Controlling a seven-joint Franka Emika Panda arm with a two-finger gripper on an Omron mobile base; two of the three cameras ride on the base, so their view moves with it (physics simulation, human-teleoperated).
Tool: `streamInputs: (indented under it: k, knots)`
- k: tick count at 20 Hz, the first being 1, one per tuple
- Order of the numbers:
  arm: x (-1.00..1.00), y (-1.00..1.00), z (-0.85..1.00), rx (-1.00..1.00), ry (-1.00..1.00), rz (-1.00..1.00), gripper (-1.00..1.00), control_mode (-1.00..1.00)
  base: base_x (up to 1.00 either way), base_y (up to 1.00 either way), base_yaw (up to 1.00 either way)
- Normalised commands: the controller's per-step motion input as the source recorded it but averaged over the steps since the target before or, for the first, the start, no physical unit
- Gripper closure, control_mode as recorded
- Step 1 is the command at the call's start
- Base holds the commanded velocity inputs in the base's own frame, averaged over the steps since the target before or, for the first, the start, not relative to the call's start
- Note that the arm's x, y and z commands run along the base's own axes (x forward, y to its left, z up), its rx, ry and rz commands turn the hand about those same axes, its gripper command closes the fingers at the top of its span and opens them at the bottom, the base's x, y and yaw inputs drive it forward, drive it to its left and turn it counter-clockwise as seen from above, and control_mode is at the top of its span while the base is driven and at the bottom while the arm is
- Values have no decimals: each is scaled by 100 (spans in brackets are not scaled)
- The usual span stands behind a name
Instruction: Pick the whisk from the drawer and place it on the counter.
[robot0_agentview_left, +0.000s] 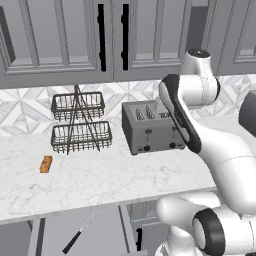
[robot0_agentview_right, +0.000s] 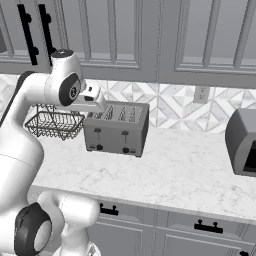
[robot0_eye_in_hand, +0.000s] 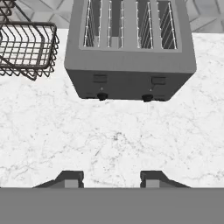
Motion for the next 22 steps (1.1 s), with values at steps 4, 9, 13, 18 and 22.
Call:
streamInputs:
  k: [4, 9, 13, 18, 22]
  knots:
    - [-41, 17, -9, 0, 0, 0, -100, -100, 0, 0, 0]
    - [-85, 98, -43, -5, -7, 4, -100, -100, 0, 0, 0]
    - [-58, 100, -63, -7, -1, 11, -100, -100, 0, 0, 0]
    - [-70, 100, -53, 1, 1, 6, -100, -100, 0, 0, 0]
    - [-61, 100, -55, 2, 7, 2, -100, -100, 0, 0, 0]
